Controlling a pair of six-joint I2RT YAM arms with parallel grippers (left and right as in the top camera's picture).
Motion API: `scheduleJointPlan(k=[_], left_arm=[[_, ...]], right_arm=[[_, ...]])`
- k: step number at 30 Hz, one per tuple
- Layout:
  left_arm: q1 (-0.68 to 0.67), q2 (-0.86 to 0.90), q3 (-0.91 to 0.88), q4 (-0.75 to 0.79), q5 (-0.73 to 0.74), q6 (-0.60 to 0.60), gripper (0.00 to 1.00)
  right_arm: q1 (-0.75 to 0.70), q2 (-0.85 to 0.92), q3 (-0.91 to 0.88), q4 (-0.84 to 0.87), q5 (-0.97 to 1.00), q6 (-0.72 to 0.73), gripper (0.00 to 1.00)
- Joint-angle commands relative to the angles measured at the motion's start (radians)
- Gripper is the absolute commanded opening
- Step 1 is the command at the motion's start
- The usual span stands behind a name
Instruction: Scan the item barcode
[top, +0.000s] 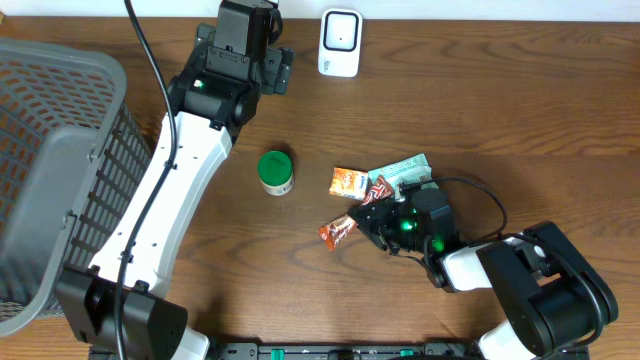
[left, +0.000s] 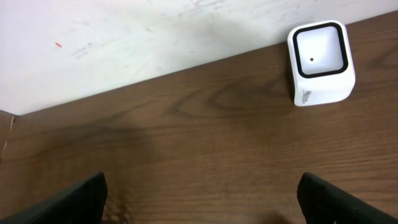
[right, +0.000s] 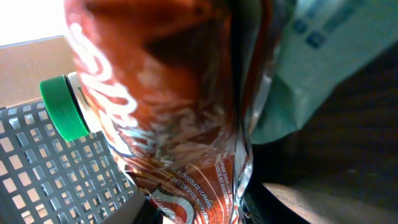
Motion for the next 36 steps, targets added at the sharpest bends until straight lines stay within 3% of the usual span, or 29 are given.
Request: scheduleJointPlan(k=[1, 5, 6, 7, 10, 13, 15, 16, 18, 21, 22, 29, 36], left_arm=[[0.004, -0.018, 0.000, -0.004, 0.002, 0.014, 0.98], [0.004, -0.018, 0.000, -0.004, 0.002, 0.014, 0.98], [0.004, -0.018, 0.000, -0.003, 0.002, 0.014, 0.98], [0.004, -0.018, 0.000, -0.004, 0.002, 0.014, 0.98], [0.004, -0.018, 0.000, -0.004, 0.002, 0.014, 0.98], [0.004, -0.018, 0.000, -0.004, 0.002, 0.014, 0.98], [0.004, -0.018, 0.000, -0.004, 0.002, 0.014, 0.98], [0.004, -0.018, 0.000, -0.004, 0.002, 0.014, 0.98], [0.004, -0.018, 0.000, -0.004, 0.002, 0.014, 0.98], [0.004, -0.018, 0.000, -0.003, 0.002, 0.014, 0.98], [0.004, -0.018, 0.000, -0.003, 0.002, 0.014, 0.98], [0.004, -0.018, 0.000, -0.004, 0.002, 0.014, 0.98], [0.004, -0.018, 0.000, -0.007, 0.002, 0.014, 0.98]], right_arm=[[0.005, 0.049, -0.038, -0.051, 0.024, -0.016, 0.36], [0.005, 0.047, -0.038, -0.051, 0.021, -0.019, 0.42], [0.005, 0.045, -0.038, -0.051, 0.021, -0.026, 0.52], [0.005, 0.042, -0.038, -0.052, 0.021, -0.029, 0.69], [0.005, 0.037, -0.038, -0.059, 0.020, -0.036, 0.82], [0.005, 0.037, -0.040, -0.064, 0.013, -0.035, 0.83], [0.005, 0.037, -0.040, -0.073, 0.014, -0.034, 0.76], [0.005, 0.037, -0.040, -0.078, 0.014, -0.034, 0.66], [0.003, 0.037, -0.040, -0.083, 0.014, -0.026, 0.36], [0.003, 0.037, -0.040, -0.089, 0.015, -0.024, 0.05], [0.003, 0.037, -0.040, -0.088, 0.015, -0.024, 0.01], [0.003, 0.008, -0.040, -0.085, 0.021, -0.081, 0.01], [0.003, -0.196, -0.040, -0.200, 0.047, -0.235, 0.01]])
